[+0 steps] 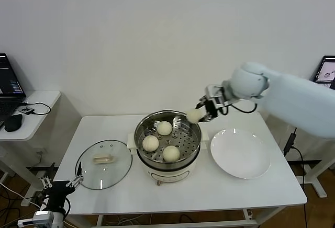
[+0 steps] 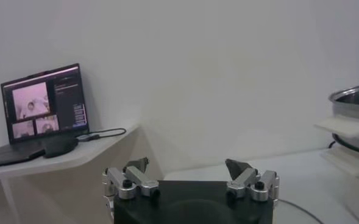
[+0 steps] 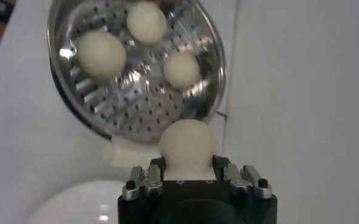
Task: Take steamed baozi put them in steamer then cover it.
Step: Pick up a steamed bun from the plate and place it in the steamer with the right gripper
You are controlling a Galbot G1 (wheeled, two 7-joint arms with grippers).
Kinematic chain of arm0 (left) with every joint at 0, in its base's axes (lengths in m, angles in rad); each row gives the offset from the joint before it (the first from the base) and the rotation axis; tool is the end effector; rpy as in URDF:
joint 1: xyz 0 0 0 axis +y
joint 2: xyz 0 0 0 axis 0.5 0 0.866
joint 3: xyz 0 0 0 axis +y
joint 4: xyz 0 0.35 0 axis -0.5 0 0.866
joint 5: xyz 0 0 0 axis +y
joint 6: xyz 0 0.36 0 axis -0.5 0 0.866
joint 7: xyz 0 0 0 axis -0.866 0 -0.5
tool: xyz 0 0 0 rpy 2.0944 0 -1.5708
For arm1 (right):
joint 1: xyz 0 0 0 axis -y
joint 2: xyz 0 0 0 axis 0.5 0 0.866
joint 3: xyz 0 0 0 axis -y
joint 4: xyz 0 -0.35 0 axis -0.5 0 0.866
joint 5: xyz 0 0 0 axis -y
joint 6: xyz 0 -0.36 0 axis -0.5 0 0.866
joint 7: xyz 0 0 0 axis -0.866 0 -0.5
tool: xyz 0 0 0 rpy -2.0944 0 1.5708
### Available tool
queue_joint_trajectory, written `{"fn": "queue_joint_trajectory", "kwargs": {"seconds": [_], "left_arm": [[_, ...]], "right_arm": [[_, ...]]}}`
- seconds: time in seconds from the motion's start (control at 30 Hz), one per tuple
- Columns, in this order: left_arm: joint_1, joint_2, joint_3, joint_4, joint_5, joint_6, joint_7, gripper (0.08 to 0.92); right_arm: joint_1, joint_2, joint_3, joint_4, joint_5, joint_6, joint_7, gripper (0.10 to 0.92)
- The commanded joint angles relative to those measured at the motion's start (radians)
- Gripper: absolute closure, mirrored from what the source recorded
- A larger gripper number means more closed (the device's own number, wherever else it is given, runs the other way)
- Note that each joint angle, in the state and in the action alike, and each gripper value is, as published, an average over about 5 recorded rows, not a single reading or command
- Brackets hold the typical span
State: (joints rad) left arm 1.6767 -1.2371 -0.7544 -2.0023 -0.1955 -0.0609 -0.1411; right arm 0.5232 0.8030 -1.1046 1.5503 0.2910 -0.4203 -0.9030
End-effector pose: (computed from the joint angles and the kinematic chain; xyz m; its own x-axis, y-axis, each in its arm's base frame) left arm 0.1608 0.1360 -0.3199 -0.9813 -0.1840 0.0568 -0.1676 0.9613 0.2187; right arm 0.5067 0.0103 -0.0208 -0.3789 -0.3520 0.8559 -0.8694 -0.1816 -0.4596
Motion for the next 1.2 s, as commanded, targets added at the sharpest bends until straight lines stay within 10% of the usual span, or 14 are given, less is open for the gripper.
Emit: {"fn": "queue_joint_trajectory", "kwargs": {"seconds": [0.03,0.83,1.2], "left_arm": [[0.002,-0.007,-0.002,-0.002,0.002,-0.002,0.0,0.177],[-0.007,-0.004,-0.004,0.008,0.0,-0.005,0.0,0.177],[-0.002,0.002,-0.009,0.009,-0.002,-0.014,0.0,0.177]], "right_arm": [[-0.062,0.148,-0.071,-0.014,0.057,-0.121,0.104,0.516],[-0.161,0.166,-0.043,-0.059,-0.029,-0.19,0.12,0.5],[-0.136,0.026,0.11,0.066,0.046,-0.201,0.125,0.235]]}}
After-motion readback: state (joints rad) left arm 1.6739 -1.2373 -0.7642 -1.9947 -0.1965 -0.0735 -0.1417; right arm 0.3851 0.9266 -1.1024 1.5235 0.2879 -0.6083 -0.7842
